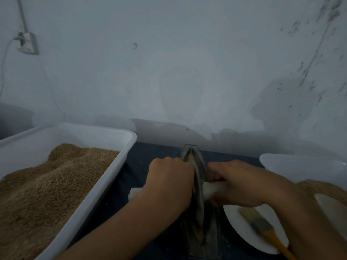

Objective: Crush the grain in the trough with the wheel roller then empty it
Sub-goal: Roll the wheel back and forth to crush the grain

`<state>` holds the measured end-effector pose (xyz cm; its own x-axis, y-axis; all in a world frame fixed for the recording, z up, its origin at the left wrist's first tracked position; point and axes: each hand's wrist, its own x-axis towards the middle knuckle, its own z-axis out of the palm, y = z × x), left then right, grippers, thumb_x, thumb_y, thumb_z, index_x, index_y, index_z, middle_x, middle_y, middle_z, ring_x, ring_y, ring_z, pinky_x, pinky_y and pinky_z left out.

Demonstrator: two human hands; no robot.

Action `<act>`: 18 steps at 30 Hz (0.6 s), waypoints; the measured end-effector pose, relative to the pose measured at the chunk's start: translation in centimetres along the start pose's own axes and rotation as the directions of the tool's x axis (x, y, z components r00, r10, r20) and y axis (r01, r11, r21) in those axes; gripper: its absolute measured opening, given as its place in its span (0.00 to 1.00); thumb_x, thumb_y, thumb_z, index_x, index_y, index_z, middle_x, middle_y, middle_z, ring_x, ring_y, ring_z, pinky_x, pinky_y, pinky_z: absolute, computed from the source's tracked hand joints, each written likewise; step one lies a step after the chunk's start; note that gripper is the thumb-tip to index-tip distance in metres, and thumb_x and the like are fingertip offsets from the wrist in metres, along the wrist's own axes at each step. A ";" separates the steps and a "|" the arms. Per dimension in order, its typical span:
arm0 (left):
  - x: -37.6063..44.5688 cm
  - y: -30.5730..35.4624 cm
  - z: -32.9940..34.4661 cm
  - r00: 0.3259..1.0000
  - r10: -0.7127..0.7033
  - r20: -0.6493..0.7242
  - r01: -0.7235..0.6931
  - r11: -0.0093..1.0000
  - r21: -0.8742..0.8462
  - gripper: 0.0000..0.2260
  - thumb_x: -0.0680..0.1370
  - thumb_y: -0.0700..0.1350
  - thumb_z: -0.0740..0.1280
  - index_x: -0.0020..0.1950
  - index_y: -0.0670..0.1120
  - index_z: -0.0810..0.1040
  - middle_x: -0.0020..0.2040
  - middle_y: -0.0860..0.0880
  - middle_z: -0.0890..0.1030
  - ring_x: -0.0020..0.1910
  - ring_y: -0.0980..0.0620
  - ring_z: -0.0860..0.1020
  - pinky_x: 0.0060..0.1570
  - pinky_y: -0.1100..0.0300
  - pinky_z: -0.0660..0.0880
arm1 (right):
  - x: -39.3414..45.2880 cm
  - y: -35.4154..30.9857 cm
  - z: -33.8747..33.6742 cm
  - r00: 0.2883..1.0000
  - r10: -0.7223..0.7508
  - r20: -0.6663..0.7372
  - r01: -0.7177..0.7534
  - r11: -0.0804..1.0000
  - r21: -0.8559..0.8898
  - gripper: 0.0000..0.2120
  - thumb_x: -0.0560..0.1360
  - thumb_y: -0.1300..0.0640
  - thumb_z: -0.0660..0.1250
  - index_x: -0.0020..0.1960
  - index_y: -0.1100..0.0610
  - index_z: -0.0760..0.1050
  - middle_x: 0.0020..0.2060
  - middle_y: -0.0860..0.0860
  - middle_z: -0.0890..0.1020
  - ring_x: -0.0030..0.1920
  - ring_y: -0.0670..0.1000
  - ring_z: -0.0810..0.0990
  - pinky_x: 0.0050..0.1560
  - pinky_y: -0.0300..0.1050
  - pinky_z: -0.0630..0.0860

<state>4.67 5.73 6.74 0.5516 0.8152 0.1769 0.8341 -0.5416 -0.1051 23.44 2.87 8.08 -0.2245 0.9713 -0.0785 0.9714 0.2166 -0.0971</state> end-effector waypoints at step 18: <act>4.5 -1.6 5.3 0.974 0.034 -0.225 -0.056 0.994 -0.092 0.10 0.80 0.48 0.63 0.62 0.50 0.73 0.59 0.50 0.80 0.56 0.49 0.79 0.54 0.55 0.72 | 4.2 5.3 4.4 0.943 0.074 -0.324 -0.016 0.984 0.178 0.13 0.81 0.42 0.61 0.62 0.43 0.76 0.53 0.46 0.82 0.51 0.48 0.79 0.52 0.52 0.77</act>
<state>5.92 11.35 2.53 0.5635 0.7291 0.3884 0.7973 -0.6031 -0.0245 27.29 7.71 2.86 -0.1147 0.9639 0.2403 0.9457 0.1800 -0.2707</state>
